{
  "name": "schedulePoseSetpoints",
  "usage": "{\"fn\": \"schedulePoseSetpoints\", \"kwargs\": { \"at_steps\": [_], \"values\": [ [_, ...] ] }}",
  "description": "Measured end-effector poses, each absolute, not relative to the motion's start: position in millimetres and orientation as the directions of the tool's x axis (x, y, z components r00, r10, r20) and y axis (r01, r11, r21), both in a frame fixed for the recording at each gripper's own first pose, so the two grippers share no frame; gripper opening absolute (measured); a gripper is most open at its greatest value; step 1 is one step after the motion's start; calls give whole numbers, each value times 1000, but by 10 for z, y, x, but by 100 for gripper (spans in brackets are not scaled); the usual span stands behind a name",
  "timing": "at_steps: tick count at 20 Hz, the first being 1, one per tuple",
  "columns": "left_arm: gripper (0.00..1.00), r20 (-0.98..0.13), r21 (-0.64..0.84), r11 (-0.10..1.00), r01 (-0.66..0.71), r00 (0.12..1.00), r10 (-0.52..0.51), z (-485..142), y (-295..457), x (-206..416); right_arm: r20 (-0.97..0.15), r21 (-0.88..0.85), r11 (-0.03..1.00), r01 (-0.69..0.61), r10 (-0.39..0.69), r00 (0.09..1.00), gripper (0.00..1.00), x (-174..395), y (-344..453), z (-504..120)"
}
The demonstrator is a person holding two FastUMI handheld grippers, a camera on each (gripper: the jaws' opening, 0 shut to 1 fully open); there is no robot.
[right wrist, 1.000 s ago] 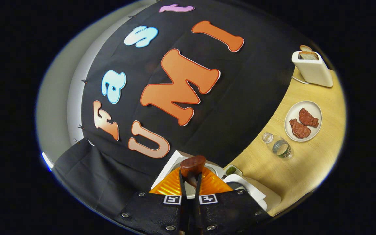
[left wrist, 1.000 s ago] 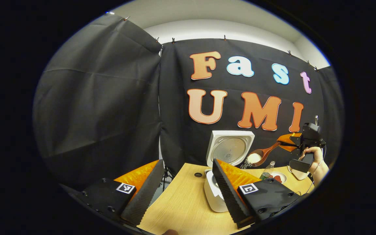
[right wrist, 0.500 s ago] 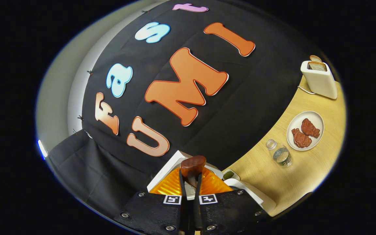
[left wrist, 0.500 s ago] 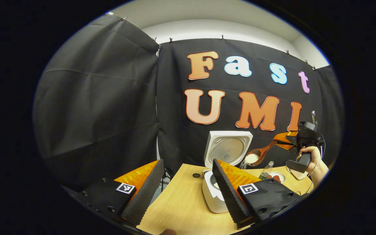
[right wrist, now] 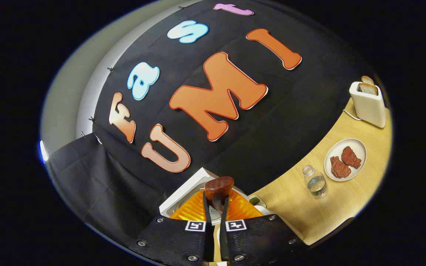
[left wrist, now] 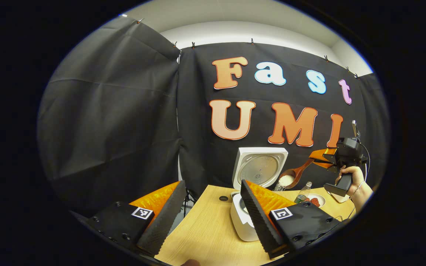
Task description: Close the left gripper, press the button to open the rice cooker; take a wooden spoon from the chopstick holder with the right hand, scoop a spoonful of rice and pour it into the rice cooker, then put the wooden spoon back into the chopstick holder.
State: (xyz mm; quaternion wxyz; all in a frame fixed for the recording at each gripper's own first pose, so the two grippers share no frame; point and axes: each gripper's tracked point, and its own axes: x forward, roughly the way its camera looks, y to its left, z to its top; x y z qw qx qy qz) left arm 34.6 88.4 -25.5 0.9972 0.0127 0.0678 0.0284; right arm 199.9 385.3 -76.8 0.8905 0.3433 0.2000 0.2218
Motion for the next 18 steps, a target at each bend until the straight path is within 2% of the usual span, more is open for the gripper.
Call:
{"fn": "schedulePoseSetpoints", "kwargs": {
  "at_steps": [18],
  "values": [
    [100, -151, 35, 998, -59, 986, 64, -331, 876, 403, -162, 465, 764, -448, 570, 805, 5, 1894, 4096, -707]
  ]
}}
